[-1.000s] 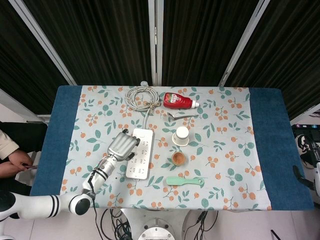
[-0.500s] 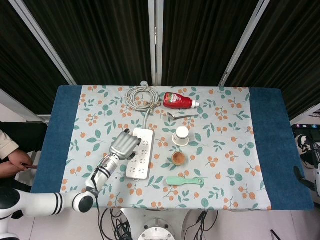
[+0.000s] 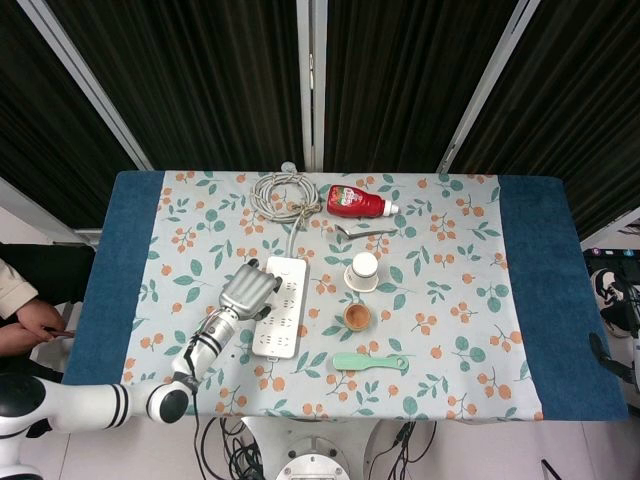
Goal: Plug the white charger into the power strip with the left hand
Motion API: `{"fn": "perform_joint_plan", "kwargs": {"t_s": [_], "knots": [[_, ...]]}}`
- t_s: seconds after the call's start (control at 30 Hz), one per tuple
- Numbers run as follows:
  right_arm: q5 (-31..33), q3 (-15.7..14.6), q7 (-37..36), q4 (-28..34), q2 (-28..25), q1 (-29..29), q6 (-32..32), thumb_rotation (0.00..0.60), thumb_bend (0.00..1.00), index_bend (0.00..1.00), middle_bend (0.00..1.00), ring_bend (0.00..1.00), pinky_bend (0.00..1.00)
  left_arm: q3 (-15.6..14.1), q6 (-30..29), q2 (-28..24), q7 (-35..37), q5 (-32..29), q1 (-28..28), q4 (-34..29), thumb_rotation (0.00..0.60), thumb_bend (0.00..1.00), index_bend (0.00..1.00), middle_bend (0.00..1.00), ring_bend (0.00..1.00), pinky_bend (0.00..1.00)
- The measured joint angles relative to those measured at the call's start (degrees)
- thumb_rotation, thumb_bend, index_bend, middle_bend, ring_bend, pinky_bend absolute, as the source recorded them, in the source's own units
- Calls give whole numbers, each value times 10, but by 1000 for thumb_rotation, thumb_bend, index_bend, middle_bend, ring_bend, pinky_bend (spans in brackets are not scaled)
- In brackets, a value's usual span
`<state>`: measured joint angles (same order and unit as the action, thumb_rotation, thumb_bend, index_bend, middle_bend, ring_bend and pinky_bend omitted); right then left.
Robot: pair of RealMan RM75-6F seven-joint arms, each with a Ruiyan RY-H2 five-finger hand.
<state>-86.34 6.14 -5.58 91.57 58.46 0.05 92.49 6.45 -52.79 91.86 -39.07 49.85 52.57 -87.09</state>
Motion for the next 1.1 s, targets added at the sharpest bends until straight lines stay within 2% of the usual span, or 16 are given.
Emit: {"fn": "perform_joint_plan", "kwargs": {"t_s": [0.43, 0.53, 0.67, 0.87, 0.97, 1.1], "knots": [[2, 1, -1, -1, 0, -1, 0, 600, 255, 23, 188, 0, 34, -1, 10, 9, -3, -21, 14, 18, 600, 462, 706, 793, 649, 240], [2, 1, -2, -2, 0, -1, -1, 600, 255, 23, 190, 0, 34, -2, 4, 8, -1, -17, 13, 16, 600, 463, 651, 739, 613, 240], [3, 1, -3, -3, 1, -1, -1, 600, 254, 23, 191, 0, 34, -4, -7, 5, 5, -4, 10, 9, 600, 444, 517, 610, 530, 240], [2, 1, -4, -4, 2, -2, 0, 600, 254, 23, 191, 0, 34, -6, -14, 1, 10, 6, 6, 0, 600, 241, 278, 403, 324, 228], [1, 1, -5, -4, 2, -3, 2, 600, 255, 23, 192, 0, 34, -6, -17, 0, 14, 12, 5, -3, 600, 210, 226, 343, 266, 215], [1, 0, -7, -4, 2, -5, 4, 600, 255, 23, 192, 0, 34, -6, -23, -4, 18, 20, 2, -12, 600, 205, 201, 316, 251, 202]]}}
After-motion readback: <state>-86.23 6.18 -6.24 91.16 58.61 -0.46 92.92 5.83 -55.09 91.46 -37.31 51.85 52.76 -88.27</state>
